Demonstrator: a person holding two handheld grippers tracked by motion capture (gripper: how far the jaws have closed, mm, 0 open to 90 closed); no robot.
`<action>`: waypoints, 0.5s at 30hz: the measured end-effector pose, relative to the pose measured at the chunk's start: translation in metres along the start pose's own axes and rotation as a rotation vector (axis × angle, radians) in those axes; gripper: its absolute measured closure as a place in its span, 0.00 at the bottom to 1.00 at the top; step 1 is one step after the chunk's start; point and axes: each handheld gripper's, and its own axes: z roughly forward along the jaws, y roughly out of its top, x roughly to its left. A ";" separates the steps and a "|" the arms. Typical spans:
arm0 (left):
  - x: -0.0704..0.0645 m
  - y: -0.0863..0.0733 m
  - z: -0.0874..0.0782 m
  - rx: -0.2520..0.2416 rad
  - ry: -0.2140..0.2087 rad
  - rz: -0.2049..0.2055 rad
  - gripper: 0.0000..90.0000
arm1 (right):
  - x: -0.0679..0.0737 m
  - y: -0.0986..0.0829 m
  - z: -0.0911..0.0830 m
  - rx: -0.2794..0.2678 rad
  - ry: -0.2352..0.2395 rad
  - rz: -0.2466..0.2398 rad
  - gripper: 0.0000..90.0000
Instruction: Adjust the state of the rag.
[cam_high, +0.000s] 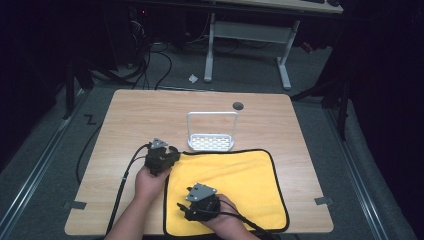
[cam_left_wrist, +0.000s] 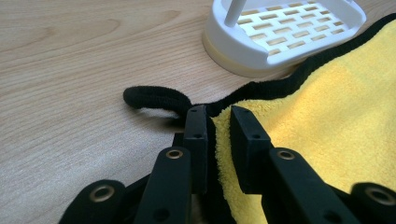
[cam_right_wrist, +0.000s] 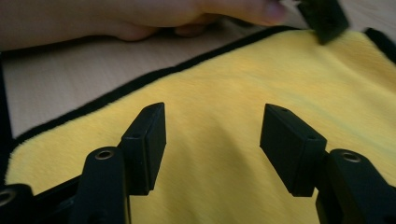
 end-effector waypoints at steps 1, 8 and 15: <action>0.000 0.000 0.000 -0.001 -0.001 -0.001 0.85 | 0.010 0.004 0.008 0.002 0.029 -0.012 0.46; 0.000 0.000 0.000 0.000 0.000 0.000 0.84 | 0.028 0.015 0.022 0.037 0.108 -0.001 0.41; -0.001 0.000 0.000 0.000 0.003 0.006 0.84 | 0.033 0.016 0.029 0.074 0.127 -0.006 0.37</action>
